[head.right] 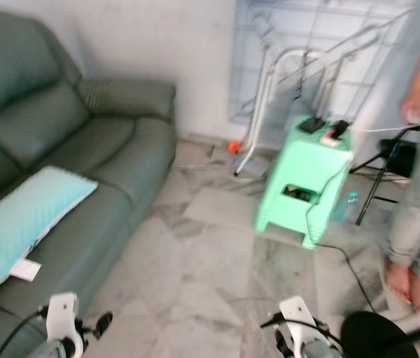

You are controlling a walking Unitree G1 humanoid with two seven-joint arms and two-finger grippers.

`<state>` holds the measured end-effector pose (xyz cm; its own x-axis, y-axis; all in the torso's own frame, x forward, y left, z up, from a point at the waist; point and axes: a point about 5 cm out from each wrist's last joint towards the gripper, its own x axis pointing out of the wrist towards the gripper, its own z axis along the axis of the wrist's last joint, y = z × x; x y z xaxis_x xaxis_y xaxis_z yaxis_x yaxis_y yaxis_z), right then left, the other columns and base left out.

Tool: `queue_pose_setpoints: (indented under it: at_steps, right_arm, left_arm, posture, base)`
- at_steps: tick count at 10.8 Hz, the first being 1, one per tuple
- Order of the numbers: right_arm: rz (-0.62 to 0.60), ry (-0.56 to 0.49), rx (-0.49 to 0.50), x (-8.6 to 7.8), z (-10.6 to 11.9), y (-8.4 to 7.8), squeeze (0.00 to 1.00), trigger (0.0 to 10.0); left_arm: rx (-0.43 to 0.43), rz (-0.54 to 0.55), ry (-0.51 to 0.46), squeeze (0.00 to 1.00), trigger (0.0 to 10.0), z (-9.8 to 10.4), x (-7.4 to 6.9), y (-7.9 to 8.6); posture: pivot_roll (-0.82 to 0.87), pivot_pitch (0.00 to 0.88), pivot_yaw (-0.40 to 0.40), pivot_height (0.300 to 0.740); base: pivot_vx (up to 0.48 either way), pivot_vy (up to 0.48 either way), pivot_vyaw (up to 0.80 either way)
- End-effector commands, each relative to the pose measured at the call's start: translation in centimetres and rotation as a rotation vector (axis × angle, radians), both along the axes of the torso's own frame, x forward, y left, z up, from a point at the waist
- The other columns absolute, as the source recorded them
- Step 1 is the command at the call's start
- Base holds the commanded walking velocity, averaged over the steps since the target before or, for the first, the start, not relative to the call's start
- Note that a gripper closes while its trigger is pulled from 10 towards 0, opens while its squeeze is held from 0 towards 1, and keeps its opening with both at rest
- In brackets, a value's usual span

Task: Move the pillow to the sofa

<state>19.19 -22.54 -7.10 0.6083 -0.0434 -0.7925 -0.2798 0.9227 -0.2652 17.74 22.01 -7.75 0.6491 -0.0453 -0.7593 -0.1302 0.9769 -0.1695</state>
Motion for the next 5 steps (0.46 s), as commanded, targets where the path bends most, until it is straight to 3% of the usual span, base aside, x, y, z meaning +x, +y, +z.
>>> queue_pose_setpoints:
  at_steps: [1,3,5]
  right_arm:
    - [0.02,-0.013,0.02,0.83,0.28,0.69,0.0,10.0]
    - [0.053,-0.003,0.016,1.01,0.24,1.22,0.0,10.0]
    - [0.063,0.034,0.006,0.18,-0.22,1.1,0.0,10.0]
  left_arm:
    - [0.02,0.014,0.025,0.0,10.0,-0.06,-0.16,0.47]
    - [0.013,0.016,0.032,0.0,10.0,-0.06,-0.04,0.36]
    - [0.016,0.023,0.05,0.0,10.0,-0.14,-0.08,0.33]
  posture:
    - [-0.14,0.03,-0.038,0.74]
    - [-0.15,0.032,-0.036,0.74]
    - [-0.15,0.033,-0.037,0.74]
  base:
    - [0.42,0.0,0.0]
    - [0.422,0.0,0.0]
    - [0.411,0.247,0.0]
